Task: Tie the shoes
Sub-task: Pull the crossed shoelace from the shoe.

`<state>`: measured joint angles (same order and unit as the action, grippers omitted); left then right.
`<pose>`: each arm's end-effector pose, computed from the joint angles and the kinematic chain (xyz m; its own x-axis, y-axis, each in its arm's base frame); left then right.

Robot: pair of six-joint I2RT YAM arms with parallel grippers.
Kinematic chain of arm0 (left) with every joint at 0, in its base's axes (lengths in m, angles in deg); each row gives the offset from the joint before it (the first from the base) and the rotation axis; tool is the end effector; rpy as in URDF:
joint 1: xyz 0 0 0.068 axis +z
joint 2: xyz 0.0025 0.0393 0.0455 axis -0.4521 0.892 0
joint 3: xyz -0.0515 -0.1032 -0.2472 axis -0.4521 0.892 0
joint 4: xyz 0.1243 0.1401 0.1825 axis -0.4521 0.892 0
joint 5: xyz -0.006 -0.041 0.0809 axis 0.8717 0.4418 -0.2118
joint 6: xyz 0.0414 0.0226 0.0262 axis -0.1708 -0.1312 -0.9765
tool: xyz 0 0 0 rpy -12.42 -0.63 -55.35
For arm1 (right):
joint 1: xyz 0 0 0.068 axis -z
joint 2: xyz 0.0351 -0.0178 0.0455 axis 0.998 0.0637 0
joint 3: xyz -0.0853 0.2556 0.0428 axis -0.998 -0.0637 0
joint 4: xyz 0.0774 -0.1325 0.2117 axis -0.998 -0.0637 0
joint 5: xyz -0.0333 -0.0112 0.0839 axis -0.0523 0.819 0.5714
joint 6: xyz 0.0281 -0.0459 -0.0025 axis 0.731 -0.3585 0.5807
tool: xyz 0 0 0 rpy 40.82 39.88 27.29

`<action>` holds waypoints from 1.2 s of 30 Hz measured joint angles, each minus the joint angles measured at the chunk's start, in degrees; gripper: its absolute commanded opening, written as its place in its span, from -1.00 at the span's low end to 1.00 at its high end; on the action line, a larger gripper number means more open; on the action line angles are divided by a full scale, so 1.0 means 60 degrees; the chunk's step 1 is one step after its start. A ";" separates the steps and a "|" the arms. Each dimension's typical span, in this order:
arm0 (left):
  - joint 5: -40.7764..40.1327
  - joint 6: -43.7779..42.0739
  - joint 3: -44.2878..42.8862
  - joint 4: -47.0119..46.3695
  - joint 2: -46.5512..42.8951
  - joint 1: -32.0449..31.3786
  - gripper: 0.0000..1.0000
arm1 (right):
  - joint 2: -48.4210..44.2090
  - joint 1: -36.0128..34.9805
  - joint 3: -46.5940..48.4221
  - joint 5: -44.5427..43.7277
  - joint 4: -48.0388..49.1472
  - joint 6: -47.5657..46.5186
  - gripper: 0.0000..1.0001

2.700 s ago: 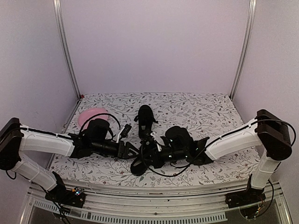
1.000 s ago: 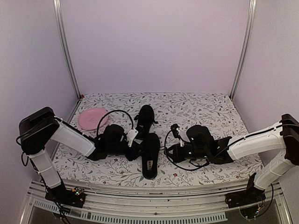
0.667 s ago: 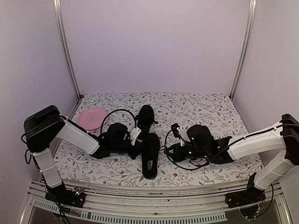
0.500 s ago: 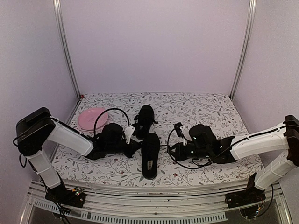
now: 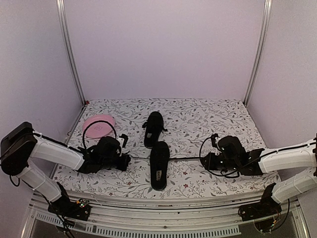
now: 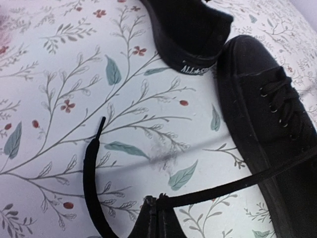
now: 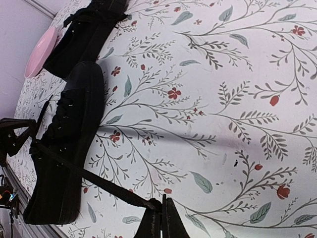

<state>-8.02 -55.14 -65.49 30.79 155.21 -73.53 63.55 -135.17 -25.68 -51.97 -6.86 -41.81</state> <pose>0.1858 -0.1874 0.1294 -0.7014 0.0834 -0.7078 0.3408 0.9115 -0.2303 0.1603 0.1765 0.1599 -0.7785 0.1119 -0.6176 -0.2261 0.8679 0.4424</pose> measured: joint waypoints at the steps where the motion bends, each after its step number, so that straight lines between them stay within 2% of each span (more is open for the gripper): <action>1: -0.0036 0.0171 0.0069 0.0149 -0.0084 0.0025 -1.00 | -0.0047 0.0025 -0.0073 0.0004 -0.0022 0.0087 -0.96; 5: 0.0084 0.0590 0.0208 0.0484 -0.0514 0.0109 -1.00 | -0.0277 0.0033 -0.0321 0.0117 -0.0113 0.0226 -0.96; 9: 0.0619 0.0444 0.0135 0.0448 -0.0827 0.0146 -1.00 | -0.0732 -0.0215 -0.0310 0.0634 0.0331 -0.0415 -0.96; 13: 0.1224 -0.0022 -0.0616 0.0492 -0.0867 0.0171 -1.00 | -0.0765 -0.1242 0.0488 0.1140 0.0703 -0.1727 -0.96; 16: 0.1858 -0.0433 -0.1443 0.0415 -0.0798 0.0175 -1.00 | 0.0095 -0.2244 0.1789 0.1534 0.1118 -0.2648 -0.94; 17: 0.2095 -0.0579 -0.1745 0.0353 -0.0725 0.0175 -1.00 | 0.0514 -0.2575 0.2248 0.1668 0.1297 -0.2881 -0.81; 19: 0.2605 -0.0801 -0.2310 0.0262 -0.0492 0.0175 -1.00 | 0.1428 -0.3136 0.3104 0.1956 0.1661 -0.3340 -0.30; 21: 0.2962 -0.0936 -0.2652 0.0171 -0.0251 0.0175 -1.00 | 0.2222 -0.3504 0.3741 0.2208 0.1847 -0.3592 0.12; 23: 0.3297 -0.1075 -0.2838 0.0091 -0.0051 0.0175 -1.00 | 0.2783 -0.3734 0.4175 0.2364 0.1923 -0.3829 0.41; 28: 0.3942 -0.1311 -0.2958 0.0091 0.0208 0.0175 -1.00 | 0.2954 -0.3530 0.4299 0.1985 0.1876 -0.4025 0.54; 36: 0.4579 -0.1497 -0.3053 0.0015 0.0215 0.0153 -1.00 | 0.2750 -0.1060 0.4047 0.2404 0.1898 -0.3588 0.49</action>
<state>19.45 -64.12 -83.80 30.87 156.50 -72.61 80.05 -141.53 -1.39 -37.54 4.53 -63.34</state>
